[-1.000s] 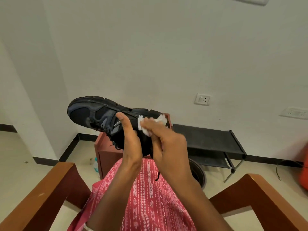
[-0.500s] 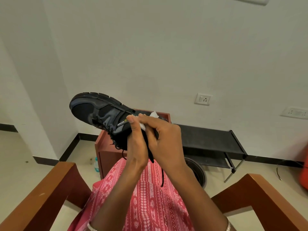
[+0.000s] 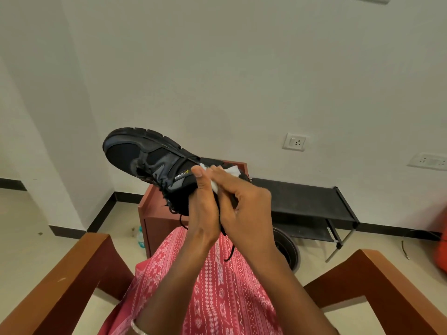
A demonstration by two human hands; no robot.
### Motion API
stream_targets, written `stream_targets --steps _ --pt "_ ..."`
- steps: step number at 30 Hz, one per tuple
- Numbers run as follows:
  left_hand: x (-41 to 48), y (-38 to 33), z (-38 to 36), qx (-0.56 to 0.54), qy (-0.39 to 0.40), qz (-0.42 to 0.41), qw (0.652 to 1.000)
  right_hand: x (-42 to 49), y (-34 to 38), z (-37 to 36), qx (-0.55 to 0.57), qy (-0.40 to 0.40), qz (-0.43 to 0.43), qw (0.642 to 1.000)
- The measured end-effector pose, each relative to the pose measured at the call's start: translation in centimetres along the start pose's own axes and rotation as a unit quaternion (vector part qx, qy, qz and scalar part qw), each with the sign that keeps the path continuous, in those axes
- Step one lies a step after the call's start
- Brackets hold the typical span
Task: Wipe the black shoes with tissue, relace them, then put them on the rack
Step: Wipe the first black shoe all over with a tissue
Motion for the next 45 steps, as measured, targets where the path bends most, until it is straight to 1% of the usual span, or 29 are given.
stream_targets --steps 2,4,7,10,14,19,21,25,27,29,32,35,38,41,43,45 --pt "-0.2 -0.1 0.0 0.023 0.001 -0.013 1.000 0.8 0.1 -0.2 0.009 0.019 -0.006 1.000" --pt "-0.1 -0.1 0.5 0.015 -0.015 -0.017 1.000 0.7 0.1 -0.2 0.010 0.026 -0.004 1.000" --pt "0.4 0.4 1.2 -0.004 -0.026 0.012 1.000 -1.2 -0.6 0.3 -0.002 0.009 0.002 1.000" --pt "0.6 0.5 1.8 -0.023 -0.054 0.028 0.998 -3.5 -1.3 0.2 -0.012 -0.003 -0.009 1.000" --pt "0.2 0.4 1.0 0.000 -0.037 0.036 0.999 -2.7 -1.3 0.4 -0.022 -0.028 -0.010 0.999" --pt "-0.2 0.0 0.3 0.038 -0.027 0.004 0.999 0.0 -0.5 -0.3 -0.003 0.019 -0.007 1.000" --pt "0.0 0.3 0.6 0.013 -0.028 0.006 1.000 -0.2 -0.5 -0.7 0.017 0.037 -0.004 0.999" --pt "0.4 0.4 0.8 -0.065 -0.001 0.053 0.996 -3.3 -0.6 -0.7 0.037 0.037 0.017 0.998" --pt "0.7 0.5 1.0 -0.089 -0.016 0.079 0.993 -5.3 -0.8 -0.7 0.034 0.042 0.022 0.998" --pt "0.9 0.5 1.3 -0.107 -0.035 0.084 0.990 -6.6 -1.1 -0.8 0.022 0.048 0.022 0.998" --pt "0.9 0.5 0.9 -0.101 -0.024 0.081 0.991 -5.6 -1.2 -0.7 0.027 0.048 0.016 0.998" --pt "0.6 0.6 0.3 -0.109 0.000 0.083 0.991 -3.2 -0.8 -0.7 0.060 0.073 -0.002 0.996" --pt "0.3 0.6 0.4 -0.111 -0.006 0.080 0.991 -2.0 -0.8 -1.0 0.076 0.088 -0.019 0.993" --pt "0.7 1.1 0.9 -0.115 0.000 0.086 0.990 -2.8 -0.8 -0.9 0.088 0.090 -0.030 0.992" --pt "1.1 1.0 1.3 -0.114 -0.015 0.101 0.988 -4.4 -0.6 -0.4 0.093 0.083 -0.027 0.992" --pt "1.3 1.1 1.9 -0.101 -0.060 0.097 0.988 -5.8 -0.5 -0.2 0.081 0.079 -0.015 0.993"
Point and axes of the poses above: each hand's wrist, its own x-axis towards the middle knuckle, its own z-axis out of the back of the hand, y = z × x, the point moved 5 cm from there along x, towards the middle knuckle, and after that the axes turned 5 degrees about -z, right-handed, at the moved point
